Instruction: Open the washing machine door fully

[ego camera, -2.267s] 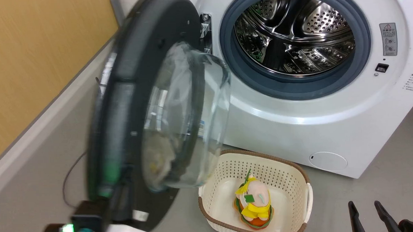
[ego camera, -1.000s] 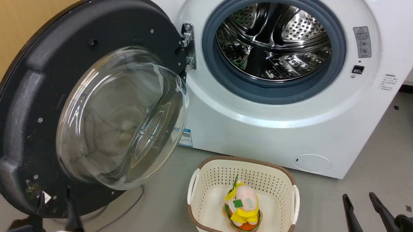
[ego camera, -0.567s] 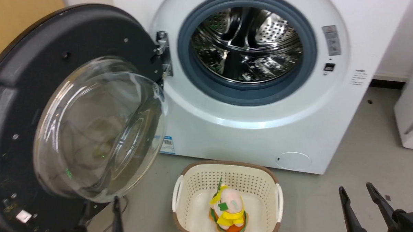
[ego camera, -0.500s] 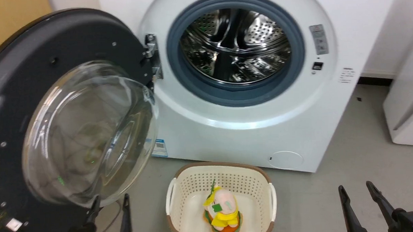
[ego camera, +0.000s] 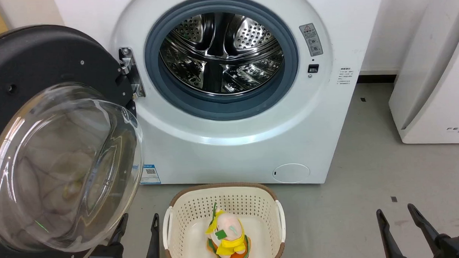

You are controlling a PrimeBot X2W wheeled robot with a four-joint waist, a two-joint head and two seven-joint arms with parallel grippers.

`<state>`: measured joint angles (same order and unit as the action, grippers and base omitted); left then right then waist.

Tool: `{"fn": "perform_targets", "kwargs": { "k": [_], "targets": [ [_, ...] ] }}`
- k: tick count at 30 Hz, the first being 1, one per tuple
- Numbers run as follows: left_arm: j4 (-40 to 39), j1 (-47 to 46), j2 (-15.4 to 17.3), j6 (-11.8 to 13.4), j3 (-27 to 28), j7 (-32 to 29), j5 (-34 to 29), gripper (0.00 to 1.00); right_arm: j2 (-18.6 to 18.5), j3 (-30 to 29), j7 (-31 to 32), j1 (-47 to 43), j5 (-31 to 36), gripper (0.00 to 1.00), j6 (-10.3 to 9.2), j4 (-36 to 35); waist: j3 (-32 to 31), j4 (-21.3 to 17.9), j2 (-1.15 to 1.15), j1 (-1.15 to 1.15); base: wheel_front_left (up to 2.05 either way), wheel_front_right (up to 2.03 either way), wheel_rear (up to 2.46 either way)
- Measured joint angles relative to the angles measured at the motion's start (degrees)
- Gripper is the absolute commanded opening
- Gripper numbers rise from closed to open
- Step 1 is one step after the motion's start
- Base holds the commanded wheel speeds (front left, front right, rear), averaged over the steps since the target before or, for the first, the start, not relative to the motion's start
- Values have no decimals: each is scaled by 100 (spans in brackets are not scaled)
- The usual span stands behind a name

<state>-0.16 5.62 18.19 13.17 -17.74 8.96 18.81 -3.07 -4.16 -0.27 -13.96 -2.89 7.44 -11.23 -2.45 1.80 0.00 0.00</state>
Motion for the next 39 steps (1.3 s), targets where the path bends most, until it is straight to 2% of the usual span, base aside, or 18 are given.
{"fn": "perform_targets", "kwargs": {
  "k": [6, 7, 39],
  "targets": [
    [73, 0, -9, -1, -21, 0, 5, 100, 0, 25, -1, -8, -18, 100, 0, -1, -9, -27, 0, 0, 0, 0, 0],
    [78, 1, -12, -8, -22, -12, 24, 0, 0, 33, -3, -8, -19, 0, 0, 0, -9, -27, 0, 0, 0, 0, 0],
    [70, -12, -328, -280, 365, -214, -357, 0, -1, 111, 1, 171, 26, 0, 0, 240, 51, -64, 0, 0, 0, 0, 0]
  ]
}}
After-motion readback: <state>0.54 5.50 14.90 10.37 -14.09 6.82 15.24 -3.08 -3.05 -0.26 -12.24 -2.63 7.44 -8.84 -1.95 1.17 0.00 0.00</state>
